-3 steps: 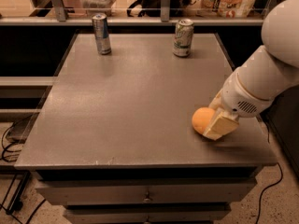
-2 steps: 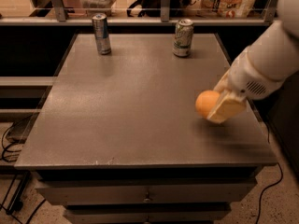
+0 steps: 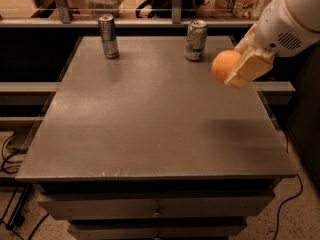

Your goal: Move orange near redbull can

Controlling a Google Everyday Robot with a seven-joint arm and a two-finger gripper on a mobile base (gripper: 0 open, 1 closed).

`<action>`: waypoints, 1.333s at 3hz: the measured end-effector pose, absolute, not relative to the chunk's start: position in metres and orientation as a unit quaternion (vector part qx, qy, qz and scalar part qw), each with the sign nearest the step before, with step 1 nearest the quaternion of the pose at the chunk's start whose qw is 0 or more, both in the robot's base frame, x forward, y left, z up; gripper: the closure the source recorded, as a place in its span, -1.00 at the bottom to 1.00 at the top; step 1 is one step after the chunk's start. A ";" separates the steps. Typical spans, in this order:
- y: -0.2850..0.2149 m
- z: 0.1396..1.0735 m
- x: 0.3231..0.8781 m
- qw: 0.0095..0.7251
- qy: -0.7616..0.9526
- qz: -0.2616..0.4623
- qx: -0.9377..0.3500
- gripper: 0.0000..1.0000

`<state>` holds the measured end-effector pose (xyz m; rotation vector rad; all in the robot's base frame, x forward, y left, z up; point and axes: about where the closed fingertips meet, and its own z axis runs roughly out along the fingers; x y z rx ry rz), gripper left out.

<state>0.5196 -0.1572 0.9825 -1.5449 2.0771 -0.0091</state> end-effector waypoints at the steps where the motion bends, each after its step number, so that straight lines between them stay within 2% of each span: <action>1: -0.156 0.973 0.518 0.272 0.783 0.006 -0.560 1.00; 4: -0.060 0.939 0.605 0.351 0.784 0.092 -0.503 1.00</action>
Offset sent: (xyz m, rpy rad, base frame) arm 0.0493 0.0561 -0.0380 0.2577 -0.0109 -0.1101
